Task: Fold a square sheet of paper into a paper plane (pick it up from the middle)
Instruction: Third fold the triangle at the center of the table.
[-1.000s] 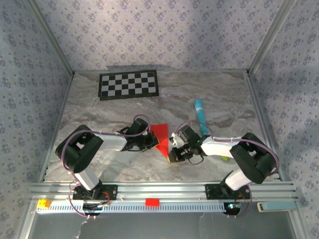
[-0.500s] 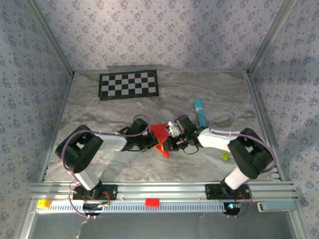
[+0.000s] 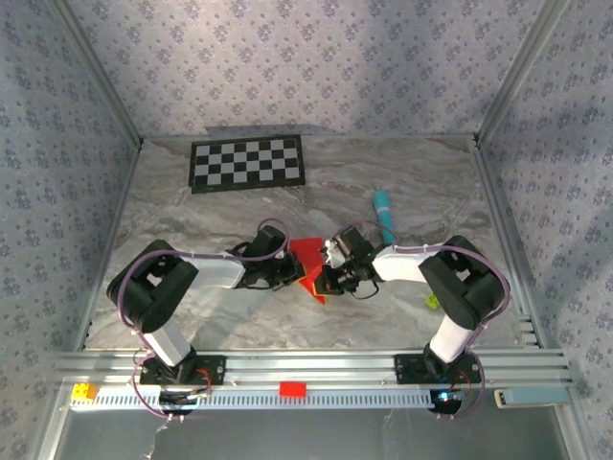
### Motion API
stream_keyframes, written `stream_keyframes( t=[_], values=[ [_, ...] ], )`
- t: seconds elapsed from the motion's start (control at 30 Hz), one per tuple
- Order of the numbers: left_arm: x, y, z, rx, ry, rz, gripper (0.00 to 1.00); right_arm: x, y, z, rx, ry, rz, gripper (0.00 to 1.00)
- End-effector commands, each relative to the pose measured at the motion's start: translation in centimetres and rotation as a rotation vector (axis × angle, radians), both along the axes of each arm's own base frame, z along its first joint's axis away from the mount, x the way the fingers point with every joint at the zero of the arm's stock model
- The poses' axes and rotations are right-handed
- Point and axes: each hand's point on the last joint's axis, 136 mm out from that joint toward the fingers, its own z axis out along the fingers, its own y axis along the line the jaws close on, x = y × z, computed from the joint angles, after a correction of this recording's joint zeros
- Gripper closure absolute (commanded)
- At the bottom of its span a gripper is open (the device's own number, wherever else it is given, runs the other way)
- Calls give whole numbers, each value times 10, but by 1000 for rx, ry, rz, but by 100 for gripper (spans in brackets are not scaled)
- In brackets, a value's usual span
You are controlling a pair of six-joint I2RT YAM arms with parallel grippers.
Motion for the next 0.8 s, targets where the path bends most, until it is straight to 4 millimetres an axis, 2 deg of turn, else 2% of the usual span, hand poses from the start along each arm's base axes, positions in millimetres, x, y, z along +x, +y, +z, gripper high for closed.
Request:
stream_keyframes(
  t=[0.0,0.07,0.17,0.3,0.43,0.6,0.77],
  values=[
    [9,-7,27,-20,-74,-20,99,-15,-22,-30,-112,91,-40,99],
    [7,-8,33,-27,-82,-22,98,-14,-21,-30,-113,91,-38,99],
    [-2,-7,30,-20,-70,-28,99,-12,-20,-30,-114,93,-38,99],
    [-12,-8,19,-10,-50,-33,100,-13,-21,-32,-122,97,-42,100],
    [-13,-8,3,18,-32,-31,100,-14,-22,-34,-126,102,-40,100],
    [-11,6,-21,108,-26,-19,100,-17,-25,-37,-135,112,-41,100],
    [0,24,-29,164,-68,-1,100,-21,-30,-41,-152,121,-43,100]
  ],
)
